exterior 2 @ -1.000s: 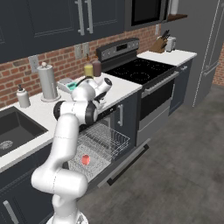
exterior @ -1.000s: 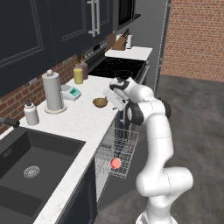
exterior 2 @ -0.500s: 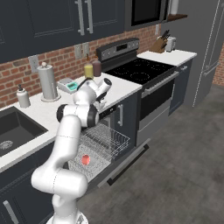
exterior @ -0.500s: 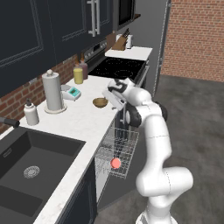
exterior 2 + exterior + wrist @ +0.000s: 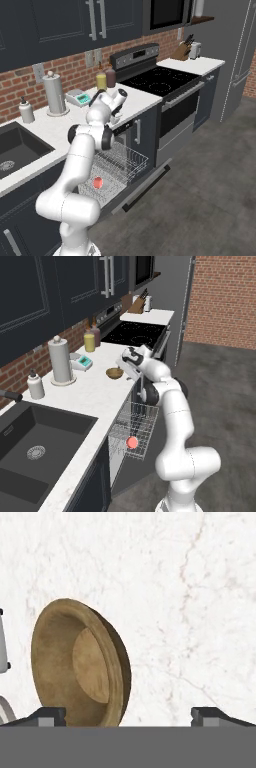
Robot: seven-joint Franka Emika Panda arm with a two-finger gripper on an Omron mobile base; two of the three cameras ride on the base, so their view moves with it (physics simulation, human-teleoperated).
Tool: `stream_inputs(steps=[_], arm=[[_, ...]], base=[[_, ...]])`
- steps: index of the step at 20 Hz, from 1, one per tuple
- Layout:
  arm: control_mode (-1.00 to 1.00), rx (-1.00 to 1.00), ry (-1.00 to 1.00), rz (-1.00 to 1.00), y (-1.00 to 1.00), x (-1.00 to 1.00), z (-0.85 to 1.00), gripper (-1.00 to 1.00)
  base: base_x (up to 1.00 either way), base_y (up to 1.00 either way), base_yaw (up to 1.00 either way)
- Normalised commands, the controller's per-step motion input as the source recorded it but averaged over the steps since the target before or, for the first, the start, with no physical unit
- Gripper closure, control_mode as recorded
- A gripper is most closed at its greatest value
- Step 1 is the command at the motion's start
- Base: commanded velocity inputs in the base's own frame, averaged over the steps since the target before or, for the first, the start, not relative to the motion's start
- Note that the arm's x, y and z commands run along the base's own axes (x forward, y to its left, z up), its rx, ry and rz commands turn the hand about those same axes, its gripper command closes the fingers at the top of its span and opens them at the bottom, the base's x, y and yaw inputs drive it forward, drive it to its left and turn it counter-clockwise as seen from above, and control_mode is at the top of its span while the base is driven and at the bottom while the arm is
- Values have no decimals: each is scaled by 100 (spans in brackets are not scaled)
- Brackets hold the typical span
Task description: Pick up the cup and bowl from the counter, place them in the dishwasher, and close the dishwasher door.
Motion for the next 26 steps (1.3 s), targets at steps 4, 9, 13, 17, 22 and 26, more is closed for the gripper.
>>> stream_inputs(steps=[4,9,13,17,22,26], arm=[[-100,-2,0,0,7,6,-25,-100],[-100,-3,0,0,12,2,-28,-100],[-100,-3,0,0,13,5,-25,100],[-100,-2,1,0,7,1,-23,100],[-100,0,3,0,0,0,-19,100],[-100,0,1,-1,-5,-6,-3,100]], base=[[0,0,0],[0,0,0],[0,0,0],[0,0,0],[0,0,0],[0,0,0]])
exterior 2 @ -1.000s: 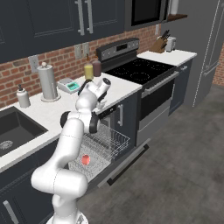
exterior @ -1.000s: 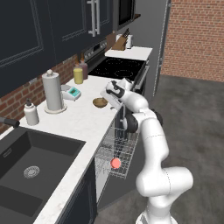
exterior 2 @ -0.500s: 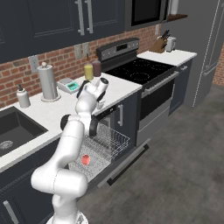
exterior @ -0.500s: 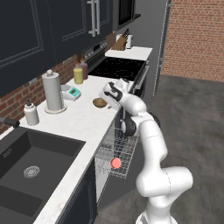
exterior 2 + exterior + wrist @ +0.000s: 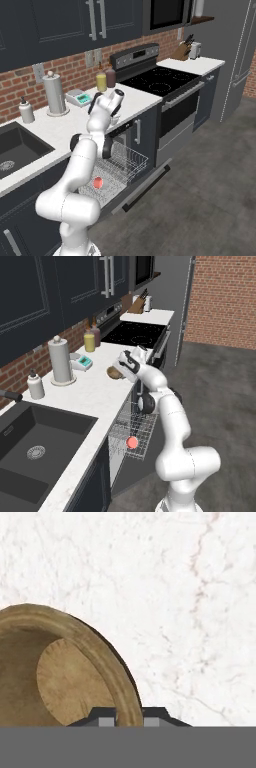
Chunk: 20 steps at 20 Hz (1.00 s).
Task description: Pick up the cup and bowl from the counter, place them in the dishwasher, and close the dishwasher door.
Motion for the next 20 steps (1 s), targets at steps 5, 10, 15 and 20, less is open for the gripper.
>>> stream_inputs(steps=[5,10,15,20], arm=[[-100,0,-3,-1,-34,-57,20,100],[-100,2,-1,0,-55,-100,4,100],[-100,3,0,0,-51,-100,0,100],[-100,3,0,0,-46,-100,0,100]], base=[[0,0,0],[0,0,0],[0,0,0],[0,0,0]])
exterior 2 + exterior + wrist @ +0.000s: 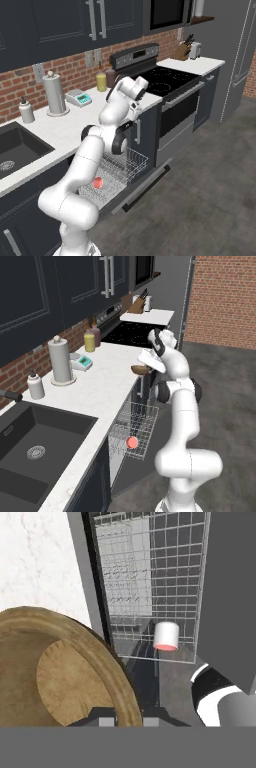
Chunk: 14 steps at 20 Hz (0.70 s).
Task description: Pick up the cup and bowl from the counter, place them in the dishwasher, and close the dishwasher door.
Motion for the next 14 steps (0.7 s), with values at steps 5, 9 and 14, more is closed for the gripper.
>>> stream_inputs(steps=[5,9,14], arm=[[-100,2,0,0,-49,-100,-3,100],[-100,0,0,0,-39,-100,-42,100],[-100,0,0,0,-8,-100,-100,100]], base=[[0,0,0],[0,0,0],[0,0,0]])
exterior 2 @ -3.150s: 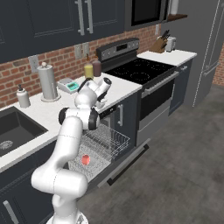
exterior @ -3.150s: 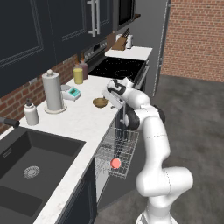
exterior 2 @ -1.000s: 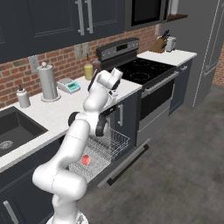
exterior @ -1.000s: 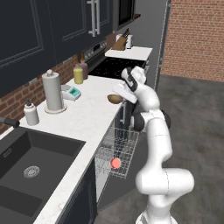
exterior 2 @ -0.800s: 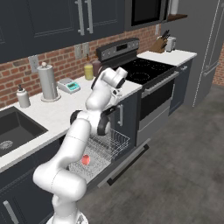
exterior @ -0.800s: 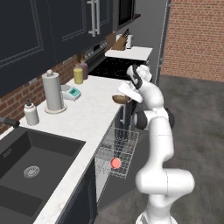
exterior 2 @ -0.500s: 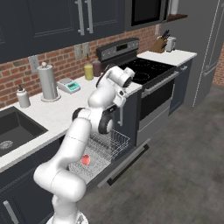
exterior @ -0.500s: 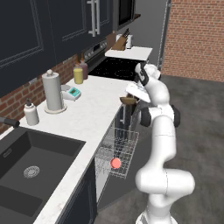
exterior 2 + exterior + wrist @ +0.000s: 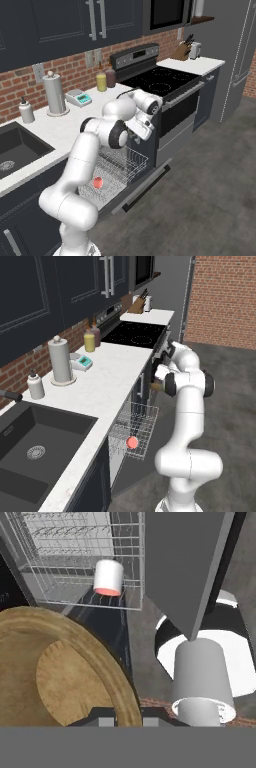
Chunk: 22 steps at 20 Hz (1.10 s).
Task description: Pick up the cup and bowl from the counter, place them in the dishwasher, and close the dishwasher door.
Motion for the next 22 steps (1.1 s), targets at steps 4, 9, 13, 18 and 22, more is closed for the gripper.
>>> stream_inputs(steps=[4,9,13,18,22], arm=[[-100,-3,-5,1,7,-92,-100,100],[-100,0,-12,3,4,-36,-100,100],[-100,0,-6,2,26,0,-82,100],[-100,0,-4,2,24,20,-51,100],[-100,0,-1,1,15,39,-50,100]], base=[[0,0,0],[0,0,0],[0,0,0],[0,0,0],[0,0,0]])
